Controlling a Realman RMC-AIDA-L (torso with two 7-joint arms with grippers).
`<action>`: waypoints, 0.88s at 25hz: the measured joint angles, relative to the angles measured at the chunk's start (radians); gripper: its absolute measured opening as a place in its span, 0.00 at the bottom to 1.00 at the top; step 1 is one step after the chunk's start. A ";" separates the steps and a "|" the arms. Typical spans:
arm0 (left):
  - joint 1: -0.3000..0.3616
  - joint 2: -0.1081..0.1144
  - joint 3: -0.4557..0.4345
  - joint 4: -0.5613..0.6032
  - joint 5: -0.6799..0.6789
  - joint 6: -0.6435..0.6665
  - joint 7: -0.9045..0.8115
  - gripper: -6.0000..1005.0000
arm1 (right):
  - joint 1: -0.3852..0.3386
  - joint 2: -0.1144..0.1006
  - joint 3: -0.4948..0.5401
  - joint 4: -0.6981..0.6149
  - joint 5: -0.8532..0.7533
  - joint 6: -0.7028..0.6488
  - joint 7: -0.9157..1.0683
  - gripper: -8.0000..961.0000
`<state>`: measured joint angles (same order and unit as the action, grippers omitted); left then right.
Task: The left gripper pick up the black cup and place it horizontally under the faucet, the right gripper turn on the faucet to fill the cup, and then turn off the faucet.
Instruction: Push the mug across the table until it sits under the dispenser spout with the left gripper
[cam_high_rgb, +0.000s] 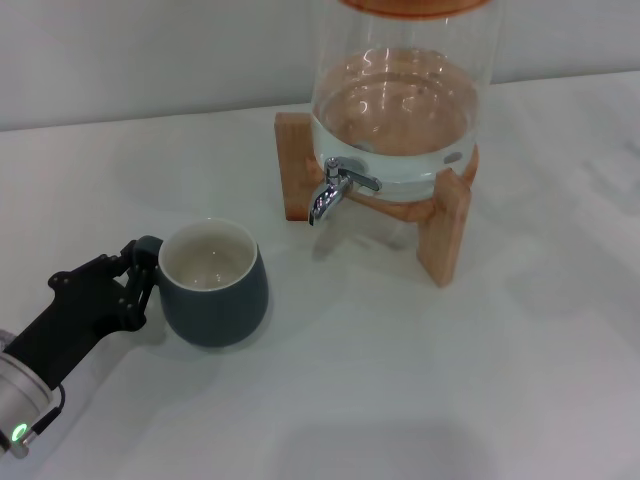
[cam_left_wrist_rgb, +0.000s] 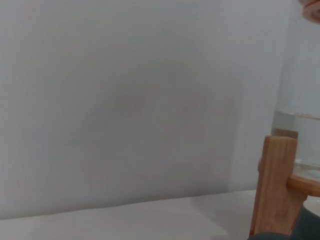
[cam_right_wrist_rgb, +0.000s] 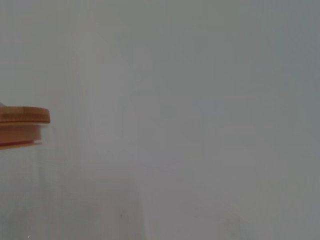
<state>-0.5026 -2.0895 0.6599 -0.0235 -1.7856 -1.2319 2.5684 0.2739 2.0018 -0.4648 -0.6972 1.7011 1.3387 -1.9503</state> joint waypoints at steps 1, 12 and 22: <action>-0.005 0.000 0.000 0.000 0.000 0.006 -0.005 0.14 | 0.000 0.000 0.000 0.001 0.000 0.000 0.000 0.84; -0.058 -0.003 0.000 -0.007 0.000 0.053 -0.024 0.14 | 0.003 0.000 -0.005 0.010 0.000 0.002 -0.004 0.84; -0.103 -0.004 0.006 -0.031 0.006 0.126 -0.034 0.14 | 0.001 0.000 -0.002 0.013 0.000 0.019 -0.003 0.84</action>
<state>-0.6051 -2.0937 0.6658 -0.0545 -1.7794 -1.1056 2.5341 0.2746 2.0018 -0.4665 -0.6844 1.7011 1.3575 -1.9537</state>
